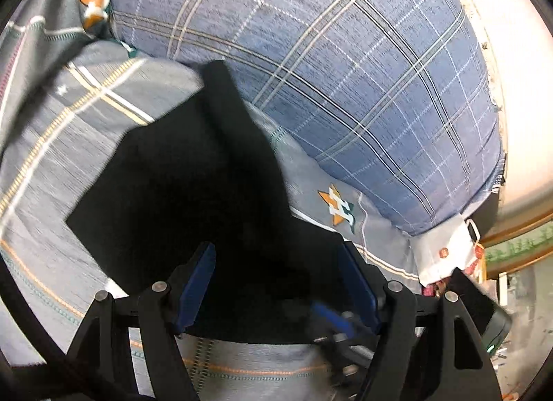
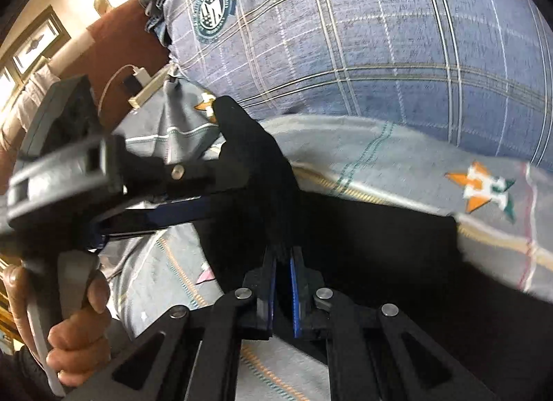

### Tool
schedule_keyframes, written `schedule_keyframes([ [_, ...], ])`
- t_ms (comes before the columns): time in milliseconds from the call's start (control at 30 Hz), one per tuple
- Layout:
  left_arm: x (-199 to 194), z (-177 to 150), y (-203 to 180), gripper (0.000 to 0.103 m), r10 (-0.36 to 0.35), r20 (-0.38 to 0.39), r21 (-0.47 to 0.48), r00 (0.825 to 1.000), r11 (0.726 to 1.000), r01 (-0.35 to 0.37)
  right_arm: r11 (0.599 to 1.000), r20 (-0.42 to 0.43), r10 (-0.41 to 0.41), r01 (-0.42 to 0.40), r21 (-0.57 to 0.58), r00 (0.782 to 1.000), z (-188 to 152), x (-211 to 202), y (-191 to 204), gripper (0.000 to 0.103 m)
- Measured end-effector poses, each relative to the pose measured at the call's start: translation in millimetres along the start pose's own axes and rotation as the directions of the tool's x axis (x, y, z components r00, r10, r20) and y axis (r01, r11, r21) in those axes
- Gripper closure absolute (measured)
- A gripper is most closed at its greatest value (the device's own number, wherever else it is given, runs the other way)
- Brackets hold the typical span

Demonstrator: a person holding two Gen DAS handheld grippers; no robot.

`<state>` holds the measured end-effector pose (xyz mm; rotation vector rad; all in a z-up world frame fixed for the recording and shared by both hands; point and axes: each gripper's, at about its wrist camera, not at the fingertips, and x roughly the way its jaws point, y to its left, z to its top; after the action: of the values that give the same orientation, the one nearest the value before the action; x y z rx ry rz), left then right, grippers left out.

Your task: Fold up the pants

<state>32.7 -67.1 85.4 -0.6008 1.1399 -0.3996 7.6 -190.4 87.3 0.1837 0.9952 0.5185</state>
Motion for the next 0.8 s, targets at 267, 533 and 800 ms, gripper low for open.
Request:
schedule_keyframes([
  [267, 5, 17, 32, 0.054, 0.13, 0.037, -0.108, 0.991, 0.986, -0.125, 0.999, -0.028, 0.008, -0.009, -0.04, 1.0, -11, 6, 11, 0.095],
  [533, -50, -1, 34, 0.09, 0.143, 0.164, -0.133, 0.976, 0.984, -0.122, 0.991, 0.013, -0.012, 0.013, -0.134, 1.0, -16, -13, 32, 0.095],
  [800, -6, -17, 75, 0.092, 0.316, -0.008, -0.217, 0.949, 0.926, -0.31, 0.997, -0.131, 0.004, -0.015, -0.077, 0.991, -36, 29, 23, 0.093],
])
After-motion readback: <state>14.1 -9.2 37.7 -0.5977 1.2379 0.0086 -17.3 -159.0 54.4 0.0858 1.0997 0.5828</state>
